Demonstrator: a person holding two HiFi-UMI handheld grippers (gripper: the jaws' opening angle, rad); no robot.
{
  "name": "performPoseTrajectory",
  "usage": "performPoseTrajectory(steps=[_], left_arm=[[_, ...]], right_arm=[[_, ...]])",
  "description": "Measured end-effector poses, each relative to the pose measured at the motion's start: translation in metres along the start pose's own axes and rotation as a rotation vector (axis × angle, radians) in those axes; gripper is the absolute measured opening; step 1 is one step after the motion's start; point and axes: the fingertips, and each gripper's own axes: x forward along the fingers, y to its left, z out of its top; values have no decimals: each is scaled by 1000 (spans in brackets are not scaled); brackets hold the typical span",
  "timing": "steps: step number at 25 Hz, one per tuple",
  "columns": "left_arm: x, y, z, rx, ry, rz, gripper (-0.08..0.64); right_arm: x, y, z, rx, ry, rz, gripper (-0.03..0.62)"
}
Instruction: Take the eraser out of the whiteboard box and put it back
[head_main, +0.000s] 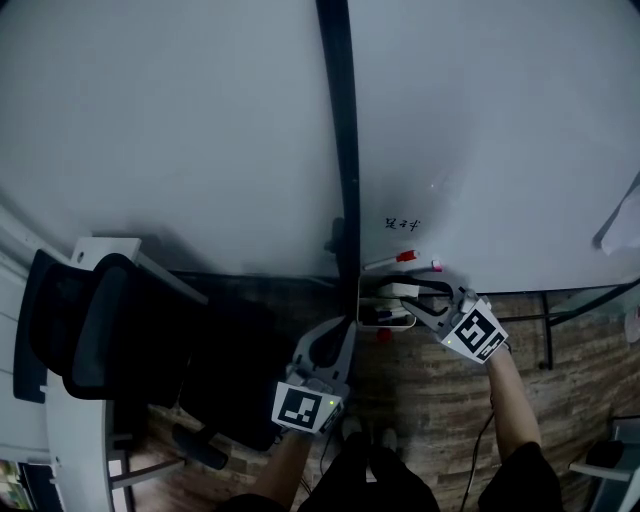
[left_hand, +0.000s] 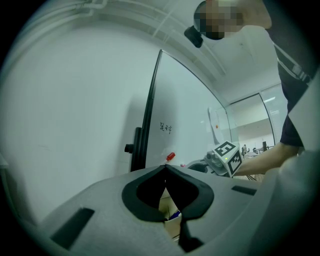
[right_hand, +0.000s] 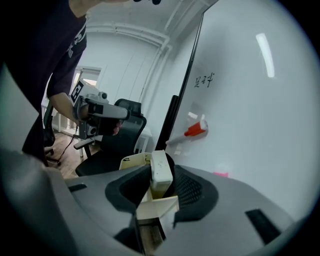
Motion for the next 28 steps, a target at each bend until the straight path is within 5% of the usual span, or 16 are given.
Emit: performPoseTrajectory(steps=[12, 15, 28], left_arm=[[-6, -7, 4, 9, 4, 13, 5], [-6, -14, 15, 15, -14, 15, 5], [-28, -90, 76, 74, -89, 19, 5]], right_arm=[[-30, -10, 42, 65, -151, -61, 164], [-46, -13, 56, 84, -200, -91, 124], [-163, 33, 119, 263, -528, -411, 31]])
